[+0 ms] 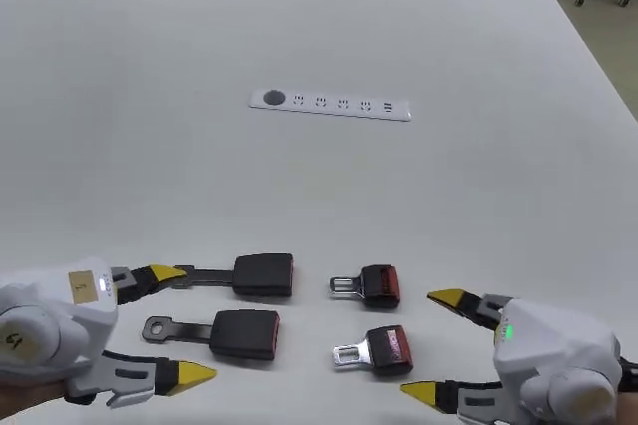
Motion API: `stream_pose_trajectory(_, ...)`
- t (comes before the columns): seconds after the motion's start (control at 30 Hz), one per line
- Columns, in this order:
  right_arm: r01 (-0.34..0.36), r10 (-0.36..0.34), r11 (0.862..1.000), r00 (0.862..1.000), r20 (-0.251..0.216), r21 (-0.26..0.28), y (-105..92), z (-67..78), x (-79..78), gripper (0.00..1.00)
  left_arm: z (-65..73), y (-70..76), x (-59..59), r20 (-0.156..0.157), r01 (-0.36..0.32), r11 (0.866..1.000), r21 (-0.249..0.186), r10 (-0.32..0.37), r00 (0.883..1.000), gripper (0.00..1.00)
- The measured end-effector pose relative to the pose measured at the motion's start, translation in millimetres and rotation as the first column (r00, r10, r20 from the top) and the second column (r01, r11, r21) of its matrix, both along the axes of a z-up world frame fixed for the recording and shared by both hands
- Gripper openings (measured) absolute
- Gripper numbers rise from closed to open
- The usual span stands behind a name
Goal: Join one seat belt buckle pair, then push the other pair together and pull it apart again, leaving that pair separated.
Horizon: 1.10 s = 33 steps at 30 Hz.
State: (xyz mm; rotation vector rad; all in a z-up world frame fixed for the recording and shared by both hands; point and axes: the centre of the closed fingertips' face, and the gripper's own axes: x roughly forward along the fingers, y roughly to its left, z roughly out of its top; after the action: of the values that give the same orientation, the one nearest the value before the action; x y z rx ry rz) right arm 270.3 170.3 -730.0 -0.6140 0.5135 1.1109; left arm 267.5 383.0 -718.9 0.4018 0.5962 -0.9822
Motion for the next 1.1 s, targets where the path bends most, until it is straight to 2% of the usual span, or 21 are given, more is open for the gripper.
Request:
stream_pose_trajectory(0.13,-0.033,0.033,0.999,0.999,-0.018,-0.026,0.6,-5.5,-2.3,0.51,-6.1,-2.8,0.2,-0.016,0.036,0.999,0.024,-0.036,0.999,0.64)
stream_pose_trajectory(0.3,-0.075,0.073,0.996,0.997,-0.034,-0.05,1.7,-11.7,-5.4,0.47,-15.8,-5.2,-1.3,-0.041,0.093,0.994,0.063,-0.091,0.995,0.6)
stream_pose_trajectory(0.43,-0.104,0.101,0.993,0.994,-0.043,-0.065,3.3,-17.0,-5.3,0.43,-27.2,-4.9,-2.8,-0.066,0.155,0.981,0.113,-0.149,0.987,0.57)
stream_pose_trajectory(0.57,-0.124,0.12,0.988,0.992,-0.048,-0.091,3.5,-23.6,-3.0,0.37,-31.0,-8.5,-0.9,-0.086,0.181,0.976,0.12,-0.172,0.981,0.54)
stream_pose_trajectory(0.7,-0.134,0.129,0.987,0.99,-0.064,-0.092,5.4,-26.5,-0.7,0.36,-31.8,-13.2,0.6,-0.1,0.207,0.969,0.132,-0.195,0.976,0.52)
stream_pose_trajectory(0.8,-0.15,0.143,0.984,0.987,-0.074,-0.1,6.1,-30.8,-0.1,0.36,-36.6,-13.2,0.9,-0.117,0.24,0.959,0.153,-0.223,0.968,0.47)
stream_pose_trajectory(1.1,-0.197,0.188,0.973,0.978,-0.088,-0.116,12.9,-38.8,0.0,0.34,-43.5,-18.5,1.7,-0.144,0.302,0.934,0.191,-0.278,0.95,0.43)
